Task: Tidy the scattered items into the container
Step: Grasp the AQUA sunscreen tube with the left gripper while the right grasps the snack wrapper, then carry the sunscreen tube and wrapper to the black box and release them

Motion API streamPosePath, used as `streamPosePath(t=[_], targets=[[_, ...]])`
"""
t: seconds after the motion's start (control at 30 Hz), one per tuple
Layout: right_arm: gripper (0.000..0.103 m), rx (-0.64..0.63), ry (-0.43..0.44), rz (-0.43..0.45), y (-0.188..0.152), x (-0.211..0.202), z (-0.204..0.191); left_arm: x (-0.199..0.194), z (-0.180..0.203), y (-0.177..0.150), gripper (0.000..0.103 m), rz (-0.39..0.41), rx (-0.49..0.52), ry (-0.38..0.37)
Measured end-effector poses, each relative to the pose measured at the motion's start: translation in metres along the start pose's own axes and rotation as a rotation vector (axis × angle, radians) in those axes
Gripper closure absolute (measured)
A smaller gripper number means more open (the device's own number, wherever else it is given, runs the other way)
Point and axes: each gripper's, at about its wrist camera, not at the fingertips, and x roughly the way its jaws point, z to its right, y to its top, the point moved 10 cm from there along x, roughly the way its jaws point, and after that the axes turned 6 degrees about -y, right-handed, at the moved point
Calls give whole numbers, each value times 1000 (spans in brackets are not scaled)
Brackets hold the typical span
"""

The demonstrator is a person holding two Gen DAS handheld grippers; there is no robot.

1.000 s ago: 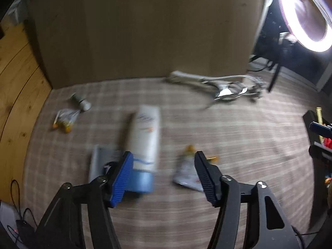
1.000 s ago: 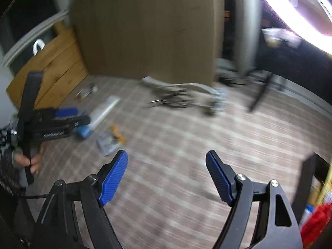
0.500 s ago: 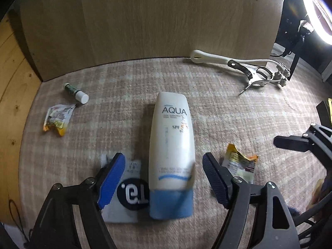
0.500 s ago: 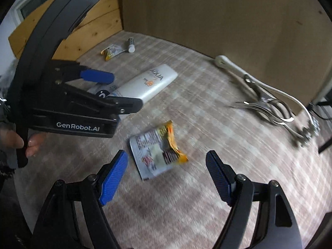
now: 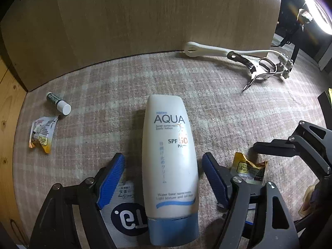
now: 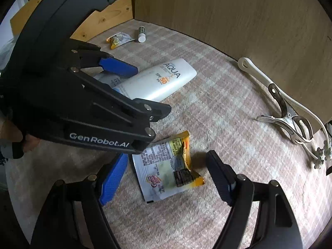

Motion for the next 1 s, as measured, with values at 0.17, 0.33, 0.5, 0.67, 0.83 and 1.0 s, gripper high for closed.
streamPosePath(t=[0.17, 0.33, 0.5, 0.67, 0.83, 1.0], targets=[[49, 20, -15, 11, -3, -5, 8, -4, 8, -1, 56, 31, 12, 0], [66, 52, -24, 6, -8, -10, 17, -7, 13, -4, 58, 45, -7, -21], [75, 123, -4, 5, -14, -15, 25, -10, 20, -10, 58, 54, -19, -51], [75, 182, 2, 28, -20, -25, 37, -21, 25, -14, 58, 75, -49, -70], [75, 257, 1, 63, -25, -45, 56, -41, 39, -4, 58, 111, -38, -86], [75, 340, -13, 111, -36, -78, 82, -55, 64, 12, 58, 151, -5, -112]])
